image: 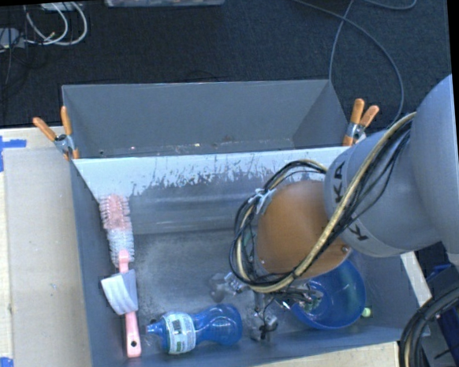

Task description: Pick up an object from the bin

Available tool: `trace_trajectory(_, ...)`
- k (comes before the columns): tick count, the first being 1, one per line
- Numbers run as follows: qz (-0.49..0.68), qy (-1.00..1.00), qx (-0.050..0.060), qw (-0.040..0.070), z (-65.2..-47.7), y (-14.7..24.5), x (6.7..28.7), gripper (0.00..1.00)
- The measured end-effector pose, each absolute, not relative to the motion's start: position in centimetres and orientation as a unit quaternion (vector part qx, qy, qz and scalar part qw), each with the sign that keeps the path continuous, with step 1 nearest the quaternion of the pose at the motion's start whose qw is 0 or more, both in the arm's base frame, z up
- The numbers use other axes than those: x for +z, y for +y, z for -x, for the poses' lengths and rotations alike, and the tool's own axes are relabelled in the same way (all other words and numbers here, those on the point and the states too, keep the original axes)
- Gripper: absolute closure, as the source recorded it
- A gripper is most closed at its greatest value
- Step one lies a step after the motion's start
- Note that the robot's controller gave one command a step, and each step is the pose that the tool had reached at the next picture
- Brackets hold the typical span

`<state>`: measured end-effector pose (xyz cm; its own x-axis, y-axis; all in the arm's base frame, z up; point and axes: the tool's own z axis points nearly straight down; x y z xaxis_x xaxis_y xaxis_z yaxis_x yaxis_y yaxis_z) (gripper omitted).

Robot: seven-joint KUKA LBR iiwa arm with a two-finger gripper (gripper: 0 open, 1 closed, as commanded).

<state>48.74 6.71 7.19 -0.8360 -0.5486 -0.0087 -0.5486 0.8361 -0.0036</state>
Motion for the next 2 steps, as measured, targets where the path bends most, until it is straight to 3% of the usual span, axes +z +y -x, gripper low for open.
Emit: trace_trajectory(2,0.305,0.952,0.000,0.002,-51.4,13.8,7.4,0.00)
